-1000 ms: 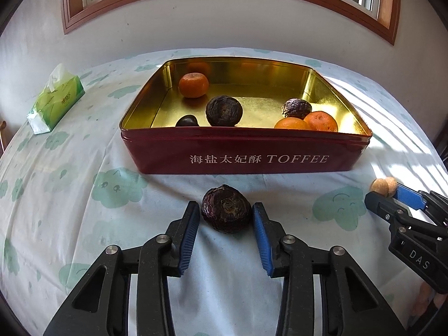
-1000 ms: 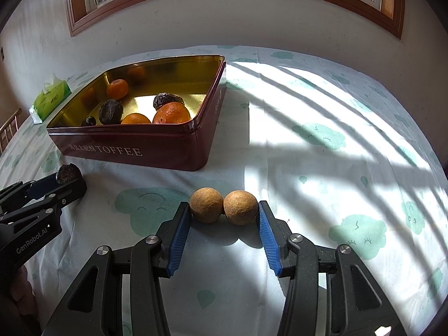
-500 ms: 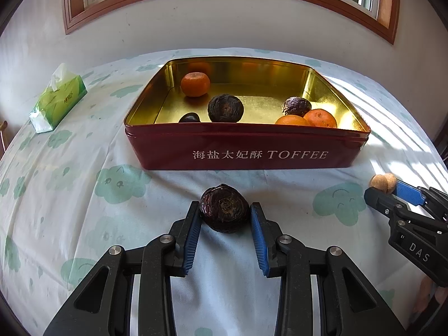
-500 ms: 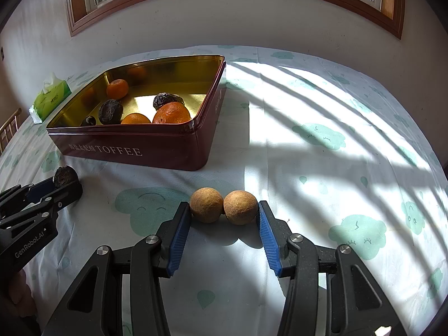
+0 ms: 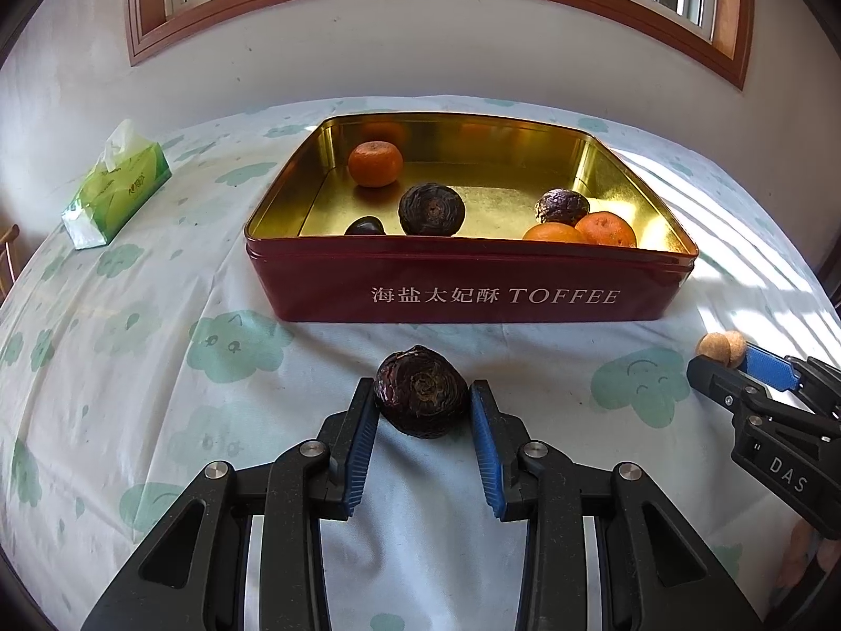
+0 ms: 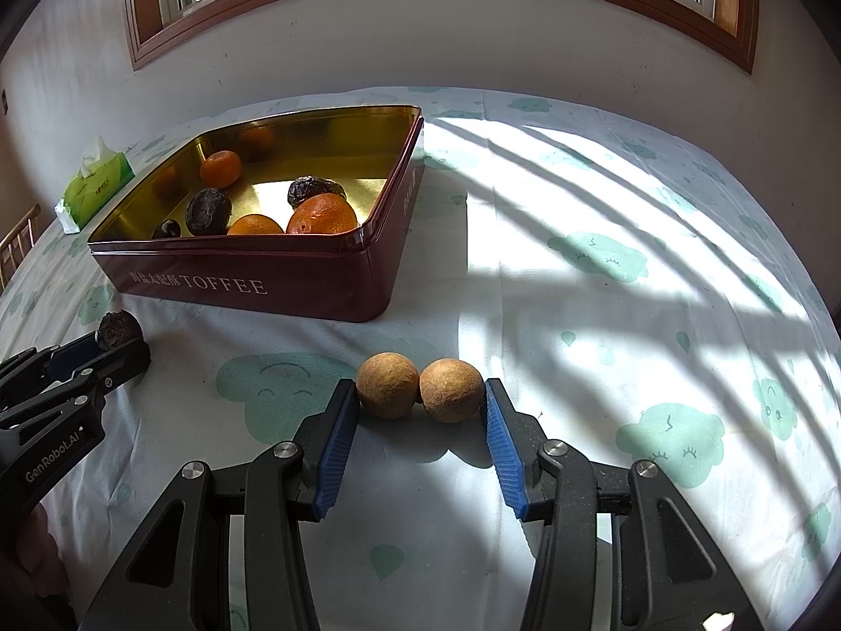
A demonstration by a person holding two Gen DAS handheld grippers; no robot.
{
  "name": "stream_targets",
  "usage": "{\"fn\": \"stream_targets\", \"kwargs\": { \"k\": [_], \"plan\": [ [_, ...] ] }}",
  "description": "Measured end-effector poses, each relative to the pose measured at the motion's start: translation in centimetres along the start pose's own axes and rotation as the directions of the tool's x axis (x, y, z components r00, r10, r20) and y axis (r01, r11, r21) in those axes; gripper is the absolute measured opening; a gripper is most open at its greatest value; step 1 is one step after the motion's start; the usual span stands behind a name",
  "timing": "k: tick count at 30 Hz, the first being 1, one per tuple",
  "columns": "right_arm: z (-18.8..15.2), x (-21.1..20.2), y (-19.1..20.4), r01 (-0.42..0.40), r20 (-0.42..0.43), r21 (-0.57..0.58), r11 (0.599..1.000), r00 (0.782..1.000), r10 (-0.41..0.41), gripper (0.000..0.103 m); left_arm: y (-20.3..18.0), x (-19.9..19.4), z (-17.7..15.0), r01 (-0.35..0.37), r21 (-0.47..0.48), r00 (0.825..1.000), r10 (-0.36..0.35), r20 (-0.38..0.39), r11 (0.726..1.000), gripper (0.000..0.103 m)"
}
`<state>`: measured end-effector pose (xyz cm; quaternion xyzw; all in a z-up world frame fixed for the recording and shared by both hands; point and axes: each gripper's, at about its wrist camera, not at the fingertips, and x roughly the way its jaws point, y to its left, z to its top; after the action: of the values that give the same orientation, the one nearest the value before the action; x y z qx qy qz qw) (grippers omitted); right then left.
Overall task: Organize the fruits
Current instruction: 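Carry the kiwis and dried fruit over the TOFFEE tin with both grippers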
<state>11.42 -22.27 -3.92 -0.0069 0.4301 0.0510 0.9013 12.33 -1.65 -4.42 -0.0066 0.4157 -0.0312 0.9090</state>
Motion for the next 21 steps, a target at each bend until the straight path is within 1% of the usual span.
{"fn": "stream_targets", "kwargs": {
  "k": [21],
  "plan": [
    [-0.02,-0.39,-0.36,0.014,0.013,0.016,1.0,1.0,-0.014,0.045,0.07,-0.44,0.02,-0.003,-0.001,1.0,0.003,0.029,1.0,0.036]
  ]
}}
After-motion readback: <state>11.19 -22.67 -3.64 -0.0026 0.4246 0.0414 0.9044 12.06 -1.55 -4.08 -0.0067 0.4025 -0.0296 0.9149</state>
